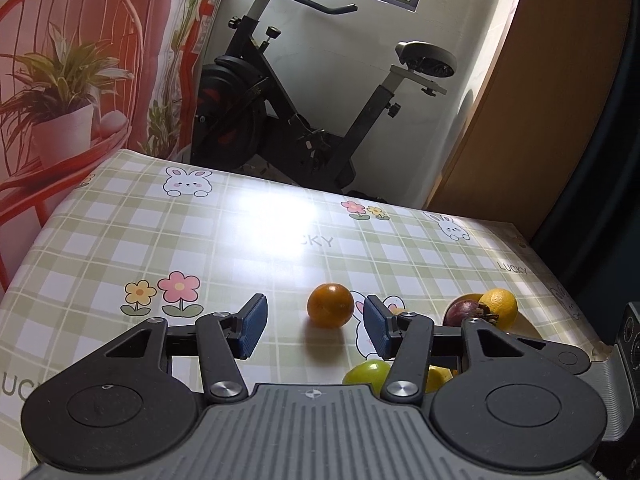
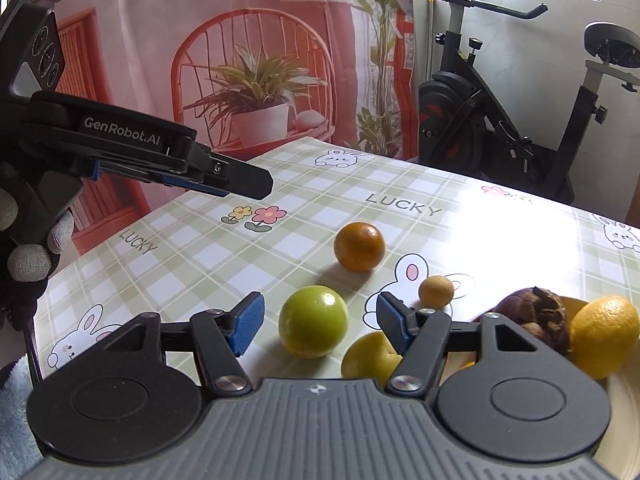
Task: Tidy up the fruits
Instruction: 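Move the left tool to the green apple on the tablecloth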
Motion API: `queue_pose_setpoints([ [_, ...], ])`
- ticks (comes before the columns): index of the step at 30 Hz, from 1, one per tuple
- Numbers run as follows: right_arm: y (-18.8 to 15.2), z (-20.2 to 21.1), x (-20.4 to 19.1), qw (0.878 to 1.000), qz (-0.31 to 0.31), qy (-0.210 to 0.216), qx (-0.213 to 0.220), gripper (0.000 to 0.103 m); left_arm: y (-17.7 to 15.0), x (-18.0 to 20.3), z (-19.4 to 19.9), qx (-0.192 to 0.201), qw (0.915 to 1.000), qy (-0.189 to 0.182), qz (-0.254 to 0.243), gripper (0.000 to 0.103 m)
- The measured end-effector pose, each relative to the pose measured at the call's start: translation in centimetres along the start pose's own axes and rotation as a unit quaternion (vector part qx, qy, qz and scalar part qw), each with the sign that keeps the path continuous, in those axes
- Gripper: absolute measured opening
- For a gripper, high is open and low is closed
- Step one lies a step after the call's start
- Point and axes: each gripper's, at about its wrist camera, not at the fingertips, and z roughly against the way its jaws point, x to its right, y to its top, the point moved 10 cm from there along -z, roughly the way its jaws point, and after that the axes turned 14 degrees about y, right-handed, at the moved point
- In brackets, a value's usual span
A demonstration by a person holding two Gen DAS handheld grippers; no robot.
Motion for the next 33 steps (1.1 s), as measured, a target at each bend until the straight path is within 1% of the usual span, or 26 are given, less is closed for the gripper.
queue_pose_setpoints([
  [2, 0.1, -1.0, -0.2, 1.0, 0.007, -0.002, -0.013, 0.064, -0.4, -0.5, -0.3, -0.007, 1.0, -0.001, 0.006, 0.056],
  [6, -0.2, -2.4, -0.2, 0.999, 0.017, -0.027, -0.04, 0.062, -0.8, -1.1, -0.8, -0.016, 0.9997, -0.009, 0.014, 0.056],
  [10, -0.6, -3.1, -0.9, 0.998, 0.029, -0.027, -0.053, 0.061, -1.2, -0.8, -1.0, -0.025, 0.9993, -0.025, 0.009, 0.056],
  [12, -0.6, -3.2, -1.3, 0.997, 0.042, -0.029, -0.053, 0.061, -1.6, -0.4, -1.2, -0.033, 0.9989, -0.034, 0.004, 0.056],
  [15, -0.4, -3.2, -2.0, 0.997, 0.053, -0.022, -0.051, 0.061, -2.7, 0.8, -1.5, -0.051, 0.9969, -0.055, -0.02, 0.056],
  [17, -0.4, -3.2, -2.5, 0.997, 0.061, -0.019, -0.051, 0.061, -3.4, 1.5, -1.8, -0.061, 0.9956, -0.06, -0.038, 0.056],
  [20, -0.4, -3.2, -3.0, 0.996, 0.069, -0.015, -0.051, 0.061, -4.3, 1.9, -2.3, -0.074, 0.9936, -0.071, -0.047, 0.056],
  [23, -0.4, -3.2, -3.4, 0.996, 0.078, -0.01, -0.05, 0.061, -5.3, 1.3, -3.2, -0.092, 0.9925, -0.073, -0.034, 0.056],
  [24, -0.4, -3.3, -3.5, 0.995, 0.08, -0.009, -0.05, 0.061, -5.6, 1.2, -3.4, -0.094, 0.9924, -0.072, -0.032, 0.057],
  [26, -0.3, -3.3, -3.5, 0.995, 0.081, -0.01, -0.051, 0.06, -5.7, 0.9, -3.6, -0.096, 0.992, -0.08, -0.023, 0.058],
  [29, -0.4, -3.4, -3.0, 0.996, 0.076, -0.017, -0.052, 0.06, -5.4, 0.4, -3.8, -0.091, 0.9929, -0.075, -0.016, 0.058],
  [33, -0.7, -3.6, -1.9, 0.997, 0.05, -0.024, -0.055, 0.06, -5.3, -0.6, -4.1, -0.09, 0.9932, -0.074, 0.0, 0.059],
])
